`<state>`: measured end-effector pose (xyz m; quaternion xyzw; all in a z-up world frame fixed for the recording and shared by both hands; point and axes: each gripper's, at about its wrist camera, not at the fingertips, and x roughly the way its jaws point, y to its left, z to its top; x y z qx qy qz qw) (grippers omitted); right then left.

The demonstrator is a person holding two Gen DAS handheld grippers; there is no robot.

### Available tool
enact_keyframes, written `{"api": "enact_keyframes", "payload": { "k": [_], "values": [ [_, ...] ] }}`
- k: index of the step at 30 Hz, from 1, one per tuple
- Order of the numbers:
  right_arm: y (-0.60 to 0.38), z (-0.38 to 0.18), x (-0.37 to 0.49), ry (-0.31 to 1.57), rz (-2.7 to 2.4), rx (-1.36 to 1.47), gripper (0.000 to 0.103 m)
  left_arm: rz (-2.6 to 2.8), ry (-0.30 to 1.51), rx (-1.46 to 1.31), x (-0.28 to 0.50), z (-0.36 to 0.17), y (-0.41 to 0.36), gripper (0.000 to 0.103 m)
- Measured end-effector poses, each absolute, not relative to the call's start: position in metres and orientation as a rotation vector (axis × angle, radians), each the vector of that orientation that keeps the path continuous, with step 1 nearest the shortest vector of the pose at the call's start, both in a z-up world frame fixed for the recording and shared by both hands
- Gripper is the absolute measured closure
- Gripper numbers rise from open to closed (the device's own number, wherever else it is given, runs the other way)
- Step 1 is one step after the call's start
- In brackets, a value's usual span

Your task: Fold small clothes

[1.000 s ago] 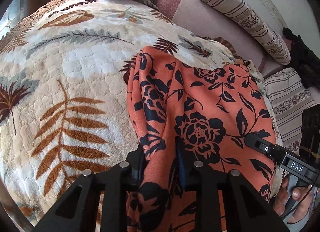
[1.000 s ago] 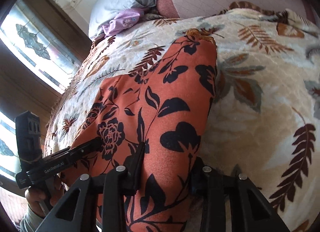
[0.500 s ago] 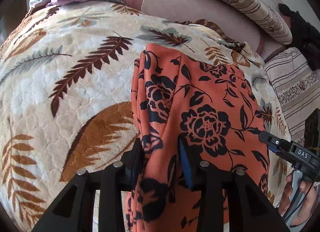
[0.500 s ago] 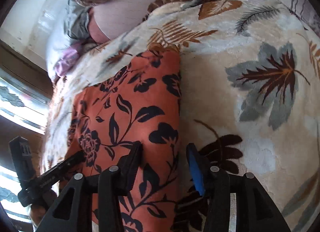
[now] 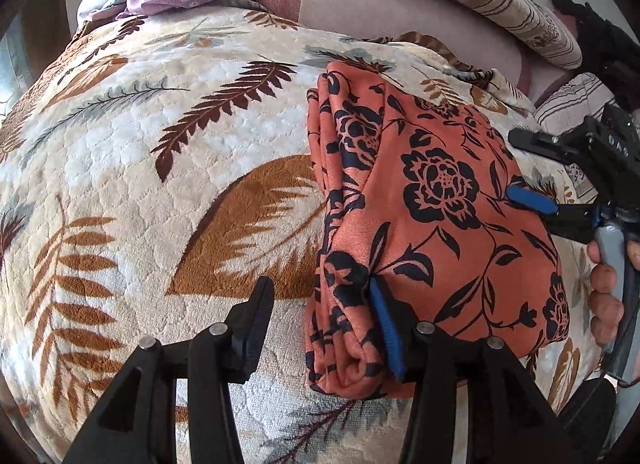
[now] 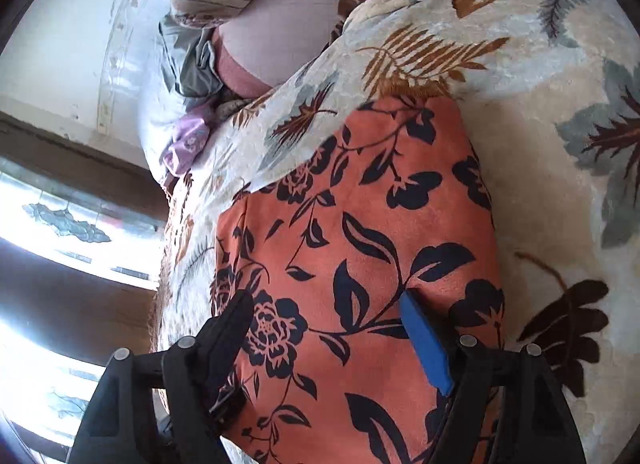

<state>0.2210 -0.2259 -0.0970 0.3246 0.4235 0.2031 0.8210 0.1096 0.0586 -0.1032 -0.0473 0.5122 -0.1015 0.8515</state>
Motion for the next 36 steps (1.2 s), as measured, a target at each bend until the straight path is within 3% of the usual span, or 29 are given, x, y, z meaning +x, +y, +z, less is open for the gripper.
{"api": "enact_keyframes", "payload": {
  "k": [5, 9, 16, 23, 28, 33, 36],
  "values": [
    [-0.218, -0.064, 0.226, 0.789, 0.436, 0.644, 0.024, -0.222, 1.068, -0.141, 0.108, -0.111, 0.065, 0.046],
    [-0.228, -0.099, 0.264, 0.884, 0.355, 0.677, 0.023, -0.221, 1.077, -0.158, 0.108, -0.112, 0.067, 0.041],
    [-0.201, -0.054, 0.178, 0.773, 0.468, 0.536, 0.023, -0.186, 1.057, -0.121, 0.095, -0.102, 0.064, 0.042],
    [-0.184, -0.112, 0.117, 0.940, 0.445, 0.466, 0.023, -0.166, 1.039, -0.110, 0.067, -0.081, 0.068, 0.042],
    [-0.188, -0.092, 0.085, 0.833, 0.480, 0.501, 0.023, -0.139, 1.035, -0.095, 0.050, -0.073, 0.073, 0.042],
    [-0.192, -0.124, 0.099, 0.924, 0.426, 0.501, 0.020, -0.137, 1.032, -0.100, 0.036, -0.064, 0.069, 0.042],
    [-0.195, -0.102, 0.083, 0.839, 0.453, 0.525, 0.020, -0.131, 1.006, -0.069, 0.026, -0.057, 0.068, 0.042]
  ]
}}
